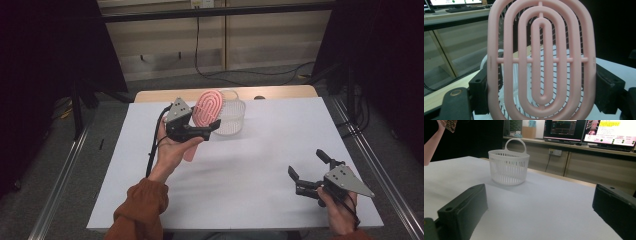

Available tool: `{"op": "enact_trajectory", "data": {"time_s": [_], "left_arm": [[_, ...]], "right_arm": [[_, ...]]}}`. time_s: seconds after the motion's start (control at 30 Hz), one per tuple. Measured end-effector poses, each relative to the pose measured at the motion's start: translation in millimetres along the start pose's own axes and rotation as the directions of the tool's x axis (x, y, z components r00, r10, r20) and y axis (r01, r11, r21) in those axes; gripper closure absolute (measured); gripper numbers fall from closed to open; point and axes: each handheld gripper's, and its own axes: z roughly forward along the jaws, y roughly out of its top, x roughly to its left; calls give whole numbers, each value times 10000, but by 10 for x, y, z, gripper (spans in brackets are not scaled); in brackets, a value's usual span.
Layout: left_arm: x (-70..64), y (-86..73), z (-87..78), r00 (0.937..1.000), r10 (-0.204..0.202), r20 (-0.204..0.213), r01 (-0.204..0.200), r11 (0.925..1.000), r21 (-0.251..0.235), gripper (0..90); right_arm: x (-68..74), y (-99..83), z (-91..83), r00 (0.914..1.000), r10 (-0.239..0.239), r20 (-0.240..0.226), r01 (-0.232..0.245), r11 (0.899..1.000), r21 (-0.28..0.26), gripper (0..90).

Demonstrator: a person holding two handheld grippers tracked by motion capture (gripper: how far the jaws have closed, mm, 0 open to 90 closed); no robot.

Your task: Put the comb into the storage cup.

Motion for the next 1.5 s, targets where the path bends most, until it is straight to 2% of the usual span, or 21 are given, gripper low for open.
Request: {"op": "enact_trajectory", "data": {"time_s": [0.33,0.53,0.6,0.93,0.97,1.2,1.27,1.4,1.5], "left_arm": [[64,82,1,9998,-122,-138,114,9984,-545,200],[108,129,54,9996,-34,-295,19,9988,-496,200],[119,161,74,9995,-143,-289,129,9988,-480,200],[148,327,170,9989,179,-428,-214,9962,-842,200],[150,342,184,9991,111,-398,-146,9960,-885,200],[195,382,281,9992,-97,-400,60,9958,-909,200],[210,397,305,9990,8,-438,-38,9976,-689,200],[239,425,345,9992,-36,-399,8,9975,-712,200],[252,449,378,9988,79,-480,-108,9981,-600,200]], "right_arm": [[3,1,-2,10000,9,-12,-9,10000,10,0],[0,-1,-1,10000,13,0,-13,10000,15,0],[0,-2,0,10000,27,9,-27,10000,11,0],[-1,-3,-3,10000,82,-27,-82,10000,-3,0],[-3,-3,-3,10000,71,-16,-71,10000,-3,0],[-3,-3,-10,10000,82,-57,-82,10000,27,0],[-3,-3,-12,10000,48,-60,-47,10000,24,0],[-5,-3,-12,10000,64,-53,-63,10000,17,0],[-5,-4,-12,10000,63,-67,-63,10000,4,0]]}}
